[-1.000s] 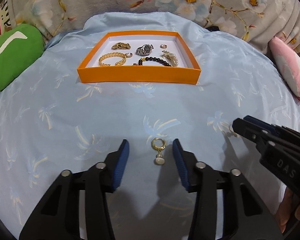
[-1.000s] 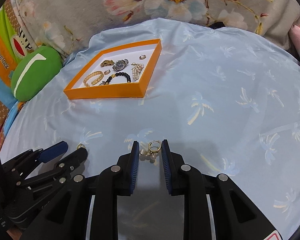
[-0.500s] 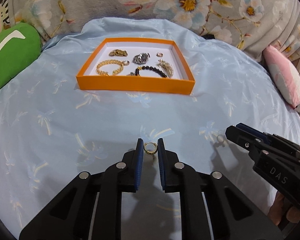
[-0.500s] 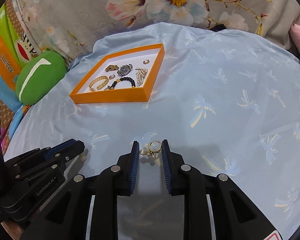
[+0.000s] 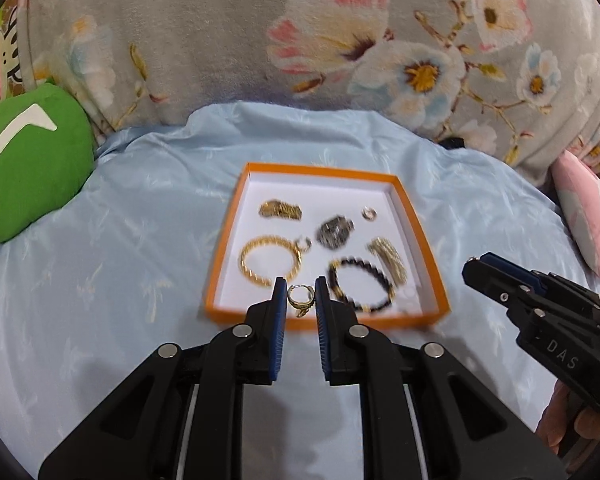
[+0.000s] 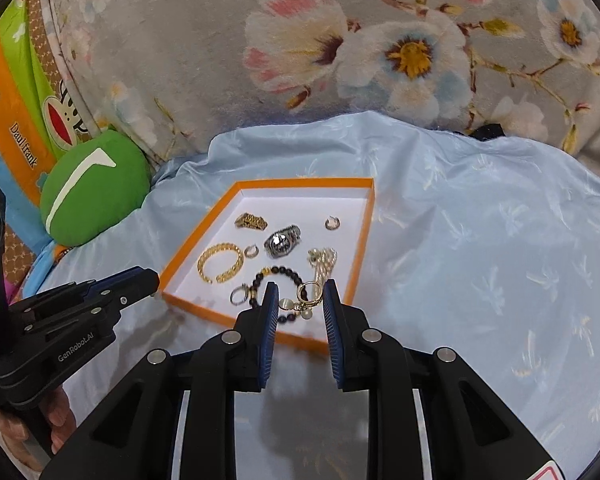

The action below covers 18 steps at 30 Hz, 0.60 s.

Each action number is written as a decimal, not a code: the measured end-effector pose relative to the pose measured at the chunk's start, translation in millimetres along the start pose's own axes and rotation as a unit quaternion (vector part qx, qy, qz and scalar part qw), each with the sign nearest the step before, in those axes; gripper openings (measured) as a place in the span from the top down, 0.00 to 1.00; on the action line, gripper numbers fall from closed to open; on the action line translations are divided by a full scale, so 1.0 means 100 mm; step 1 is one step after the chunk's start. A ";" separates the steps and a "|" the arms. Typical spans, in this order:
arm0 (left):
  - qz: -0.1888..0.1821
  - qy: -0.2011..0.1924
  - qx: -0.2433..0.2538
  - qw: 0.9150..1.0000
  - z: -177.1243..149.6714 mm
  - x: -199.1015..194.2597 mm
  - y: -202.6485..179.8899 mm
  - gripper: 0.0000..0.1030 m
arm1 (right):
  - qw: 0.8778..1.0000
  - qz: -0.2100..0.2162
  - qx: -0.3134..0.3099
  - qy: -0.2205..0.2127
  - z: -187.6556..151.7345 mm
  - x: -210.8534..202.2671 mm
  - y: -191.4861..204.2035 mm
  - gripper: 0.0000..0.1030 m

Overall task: Organize jewelry
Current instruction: 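Carry both pearl drop earrings into the orange box while both tools open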

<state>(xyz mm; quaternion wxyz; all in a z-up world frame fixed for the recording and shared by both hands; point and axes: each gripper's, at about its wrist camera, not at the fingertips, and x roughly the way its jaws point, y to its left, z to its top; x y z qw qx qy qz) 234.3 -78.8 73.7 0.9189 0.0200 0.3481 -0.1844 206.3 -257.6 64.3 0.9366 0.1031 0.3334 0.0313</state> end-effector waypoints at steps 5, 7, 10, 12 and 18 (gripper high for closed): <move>0.009 -0.006 0.002 1.000 0.25 0.33 0.05 0.87 | 1.000 -0.009 0.007 -0.002 0.29 0.44 -0.05 0.79; 0.004 -0.002 -0.003 1.000 0.33 0.48 0.07 0.87 | 1.000 -0.009 0.014 0.001 0.36 0.59 -0.10 0.79; 0.003 0.000 -0.006 1.000 0.45 0.66 0.08 0.87 | 1.000 -0.014 0.016 0.006 0.45 0.78 -0.15 0.79; 0.007 0.000 -0.004 1.000 0.51 0.77 0.07 0.87 | 1.000 -0.015 0.013 0.010 0.47 0.90 -0.17 0.79; 0.005 0.004 -0.015 1.000 0.62 1.07 0.10 0.86 | 1.000 -0.026 0.012 0.005 0.46 1.04 -0.20 0.78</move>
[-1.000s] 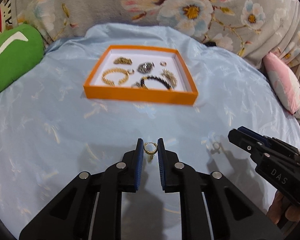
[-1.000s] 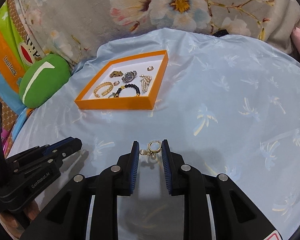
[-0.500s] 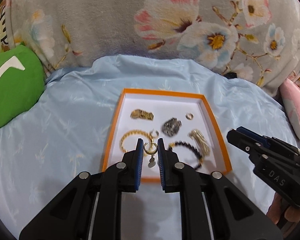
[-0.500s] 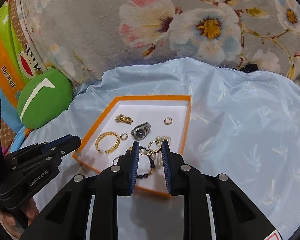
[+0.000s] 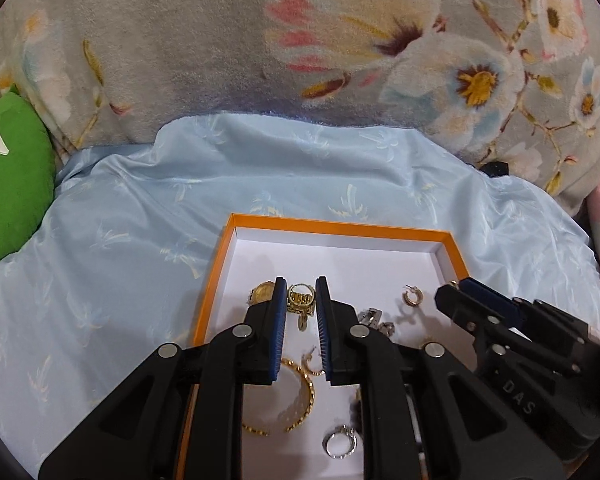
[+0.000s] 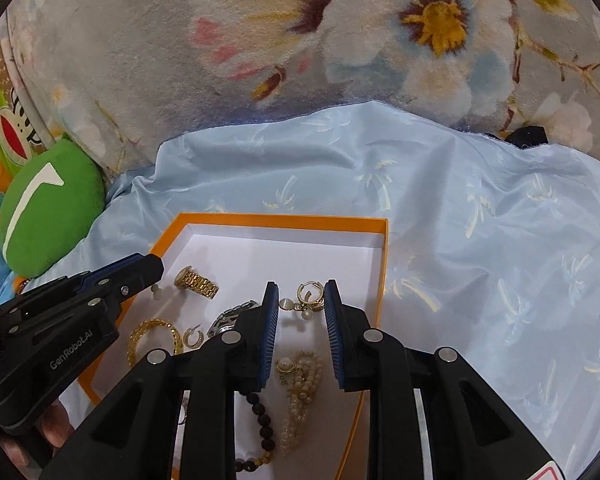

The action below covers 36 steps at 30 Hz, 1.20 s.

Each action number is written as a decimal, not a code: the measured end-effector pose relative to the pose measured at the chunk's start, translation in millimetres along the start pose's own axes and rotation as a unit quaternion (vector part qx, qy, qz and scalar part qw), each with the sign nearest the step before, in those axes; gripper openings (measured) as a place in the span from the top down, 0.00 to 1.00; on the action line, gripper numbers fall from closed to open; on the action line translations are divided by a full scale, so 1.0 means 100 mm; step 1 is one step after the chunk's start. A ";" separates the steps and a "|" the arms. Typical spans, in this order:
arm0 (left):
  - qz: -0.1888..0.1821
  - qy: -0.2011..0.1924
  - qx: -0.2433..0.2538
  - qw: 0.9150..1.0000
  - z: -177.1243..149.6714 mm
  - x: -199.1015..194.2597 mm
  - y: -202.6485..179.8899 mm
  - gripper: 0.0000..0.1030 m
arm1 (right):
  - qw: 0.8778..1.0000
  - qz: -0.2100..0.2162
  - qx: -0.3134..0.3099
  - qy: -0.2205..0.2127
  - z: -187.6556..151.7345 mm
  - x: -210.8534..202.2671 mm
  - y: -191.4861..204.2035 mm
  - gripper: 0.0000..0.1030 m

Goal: Organize jewelry

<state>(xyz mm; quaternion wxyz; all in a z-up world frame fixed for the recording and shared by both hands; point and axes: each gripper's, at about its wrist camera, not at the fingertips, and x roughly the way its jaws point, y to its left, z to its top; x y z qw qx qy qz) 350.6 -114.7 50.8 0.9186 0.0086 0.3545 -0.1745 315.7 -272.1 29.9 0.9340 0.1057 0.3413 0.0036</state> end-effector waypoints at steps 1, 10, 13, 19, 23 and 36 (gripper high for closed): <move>-0.003 0.001 -0.005 1.000 0.00 0.02 0.01 0.84 | 1.000 -0.001 0.004 -0.003 -0.01 -0.02 -0.02 0.77; 0.018 -0.041 -0.020 0.999 -0.32 -0.50 0.21 0.47 | 0.999 0.021 0.023 -0.037 -0.31 -0.67 -0.10 0.63; 0.020 -0.042 -0.021 0.999 -0.58 -0.76 0.30 0.47 | 0.999 0.028 0.017 -0.033 -0.56 -0.93 -0.05 0.60; 0.029 -0.035 -0.019 0.999 -1.15 -1.23 0.38 0.47 | 1.000 0.026 -0.002 -0.011 -1.14 -1.25 0.17 0.60; 0.038 -0.016 -0.019 0.999 -1.43 -1.38 0.36 0.47 | 1.000 0.000 -0.025 0.000 -1.46 -1.38 0.37 0.53; 0.088 0.022 0.003 0.996 -1.69 -1.42 0.15 0.31 | 0.998 -0.064 -0.027 0.009 -1.68 -1.47 0.58 0.30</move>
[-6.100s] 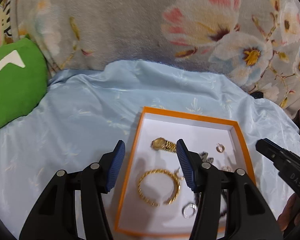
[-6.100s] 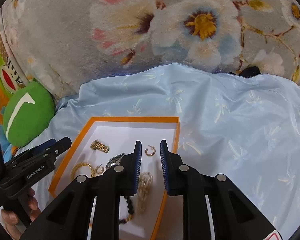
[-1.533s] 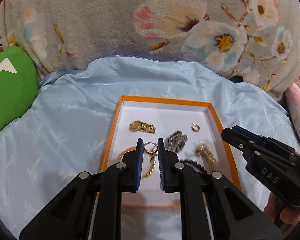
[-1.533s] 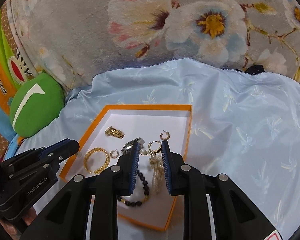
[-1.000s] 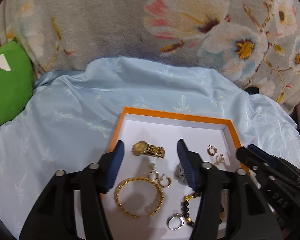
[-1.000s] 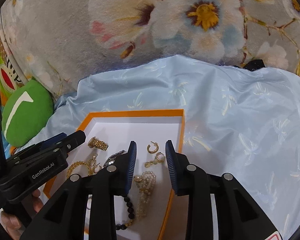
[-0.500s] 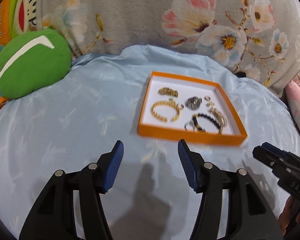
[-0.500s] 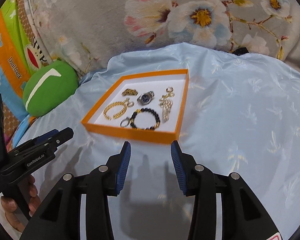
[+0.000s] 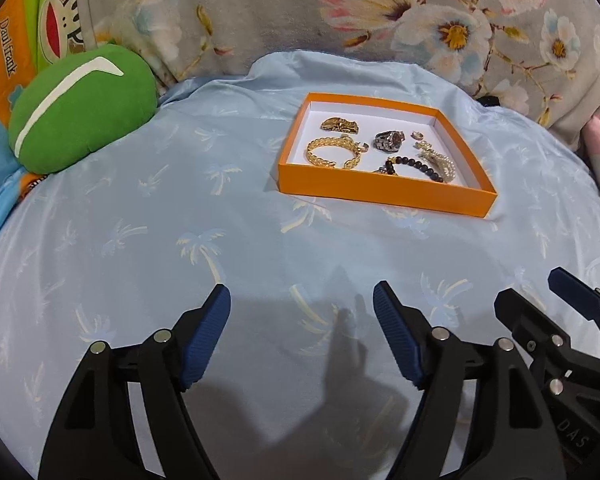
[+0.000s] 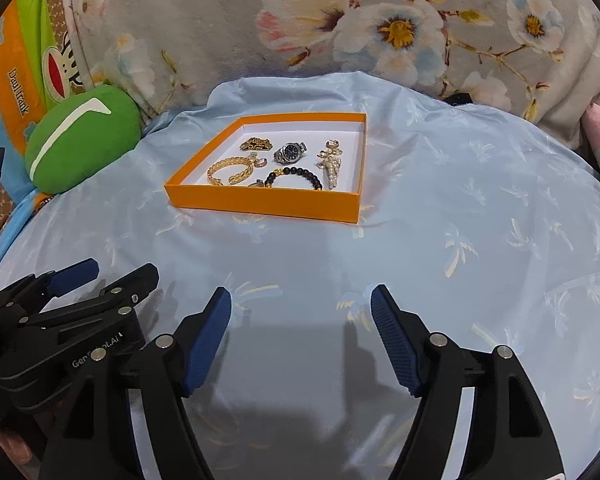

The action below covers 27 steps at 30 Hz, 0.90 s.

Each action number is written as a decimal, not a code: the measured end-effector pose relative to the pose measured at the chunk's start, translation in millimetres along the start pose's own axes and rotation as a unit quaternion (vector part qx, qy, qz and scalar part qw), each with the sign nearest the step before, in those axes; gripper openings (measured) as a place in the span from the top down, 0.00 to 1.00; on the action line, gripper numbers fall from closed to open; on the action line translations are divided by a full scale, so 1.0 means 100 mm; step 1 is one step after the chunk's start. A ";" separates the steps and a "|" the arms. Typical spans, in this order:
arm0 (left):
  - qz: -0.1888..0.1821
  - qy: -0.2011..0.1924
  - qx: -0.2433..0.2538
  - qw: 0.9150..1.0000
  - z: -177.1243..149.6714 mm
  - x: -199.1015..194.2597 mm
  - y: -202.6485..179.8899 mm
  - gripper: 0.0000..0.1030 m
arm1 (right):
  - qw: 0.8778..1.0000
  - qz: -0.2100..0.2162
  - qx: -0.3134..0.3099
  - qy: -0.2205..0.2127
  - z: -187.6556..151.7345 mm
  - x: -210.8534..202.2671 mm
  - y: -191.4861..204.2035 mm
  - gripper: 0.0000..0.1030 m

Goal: Organize jewelry

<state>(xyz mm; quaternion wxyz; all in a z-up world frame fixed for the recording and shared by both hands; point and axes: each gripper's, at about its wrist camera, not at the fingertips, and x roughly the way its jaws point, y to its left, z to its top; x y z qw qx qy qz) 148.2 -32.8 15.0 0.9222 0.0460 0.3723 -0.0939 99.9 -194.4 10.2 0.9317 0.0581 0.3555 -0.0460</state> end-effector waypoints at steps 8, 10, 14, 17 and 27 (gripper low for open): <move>0.019 0.015 0.002 1.000 0.00 0.05 -0.01 0.31 | 0.999 -0.007 0.017 0.027 0.00 0.12 -0.05 0.30; 0.023 0.016 0.004 1.000 0.00 0.06 -0.02 0.31 | 0.999 -0.009 0.016 0.029 0.00 0.12 -0.04 0.29; 0.029 0.017 0.007 0.999 0.00 0.07 -0.04 0.31 | 0.999 -0.009 0.017 0.030 0.00 0.13 -0.03 0.28; 0.032 0.020 0.011 0.999 0.01 0.09 -0.06 0.31 | 0.999 -0.008 0.019 0.032 0.00 0.15 -0.03 0.28; 0.027 0.023 -0.004 0.999 0.07 0.16 -0.07 0.31 | 0.999 -0.009 0.034 0.040 0.04 0.21 -0.08 0.28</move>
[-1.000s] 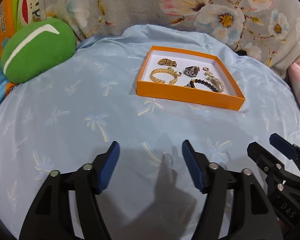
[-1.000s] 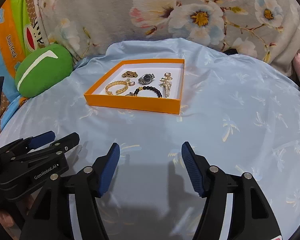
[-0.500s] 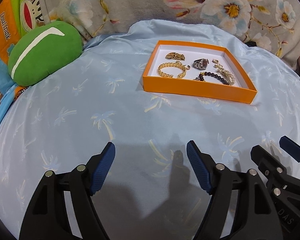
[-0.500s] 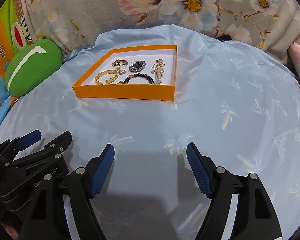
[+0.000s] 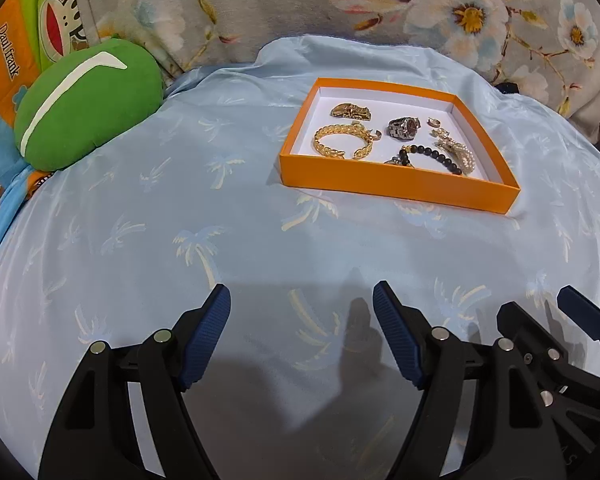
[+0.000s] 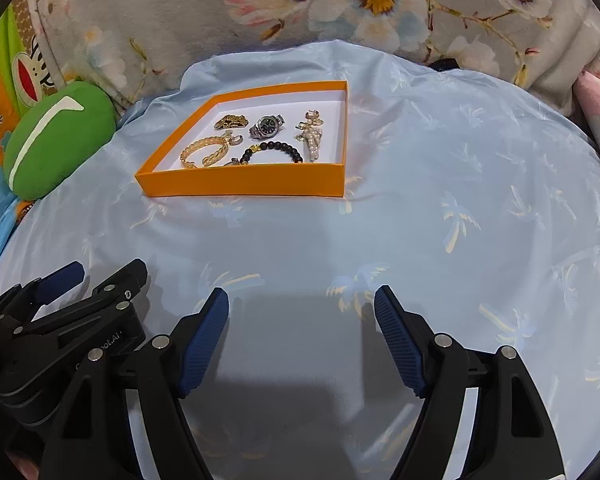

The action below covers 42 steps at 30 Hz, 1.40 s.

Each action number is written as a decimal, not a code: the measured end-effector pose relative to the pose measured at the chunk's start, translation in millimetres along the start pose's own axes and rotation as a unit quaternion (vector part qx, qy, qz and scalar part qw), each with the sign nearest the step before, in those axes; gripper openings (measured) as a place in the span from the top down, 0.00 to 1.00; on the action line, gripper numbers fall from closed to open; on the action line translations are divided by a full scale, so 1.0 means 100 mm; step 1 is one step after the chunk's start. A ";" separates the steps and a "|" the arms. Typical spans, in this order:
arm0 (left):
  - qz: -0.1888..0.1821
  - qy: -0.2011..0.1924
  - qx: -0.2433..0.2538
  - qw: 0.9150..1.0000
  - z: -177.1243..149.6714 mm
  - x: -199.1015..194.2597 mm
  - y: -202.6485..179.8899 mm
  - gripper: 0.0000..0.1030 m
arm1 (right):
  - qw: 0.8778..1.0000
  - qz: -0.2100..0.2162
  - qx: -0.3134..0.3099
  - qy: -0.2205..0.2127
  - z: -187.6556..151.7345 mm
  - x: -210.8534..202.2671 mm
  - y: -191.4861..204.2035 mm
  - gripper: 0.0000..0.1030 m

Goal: Organize jewelry

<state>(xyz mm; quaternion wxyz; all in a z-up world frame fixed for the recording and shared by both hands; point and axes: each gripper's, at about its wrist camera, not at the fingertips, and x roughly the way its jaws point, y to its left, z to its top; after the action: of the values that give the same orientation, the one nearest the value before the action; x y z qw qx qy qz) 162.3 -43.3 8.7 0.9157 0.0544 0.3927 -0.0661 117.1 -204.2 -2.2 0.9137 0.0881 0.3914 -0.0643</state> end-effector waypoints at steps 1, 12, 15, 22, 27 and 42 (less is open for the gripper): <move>-0.004 0.001 -0.003 1.000 0.02 0.01 0.00 0.31 | 1.000 0.001 -0.003 -0.002 0.03 0.01 0.00 0.28; -0.012 0.009 0.011 1.000 0.25 0.26 -0.12 0.31 | 1.000 -0.007 -0.001 0.018 0.28 0.30 -0.10 0.28; -0.016 0.006 0.008 1.000 0.25 0.24 -0.11 0.31 | 1.000 -0.009 -0.002 0.020 0.28 0.31 -0.10 0.28; -0.017 0.008 0.008 1.000 0.24 0.25 -0.11 0.31 | 1.000 -0.010 0.000 0.022 0.27 0.33 -0.10 0.28; -0.015 0.007 0.009 1.000 0.24 0.25 -0.11 0.31 | 1.000 -0.014 -0.001 0.021 0.26 0.33 -0.10 0.28; 0.017 0.003 0.022 1.000 0.24 0.24 -0.15 0.30 | 0.999 -0.036 -0.008 0.018 0.26 0.32 -0.06 0.28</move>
<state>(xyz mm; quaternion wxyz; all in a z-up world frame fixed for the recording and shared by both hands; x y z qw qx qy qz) 193.2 -63.8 7.2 0.9141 0.0816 0.3929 -0.0588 156.2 -217.5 -8.8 0.9042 0.0678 0.4113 -0.0927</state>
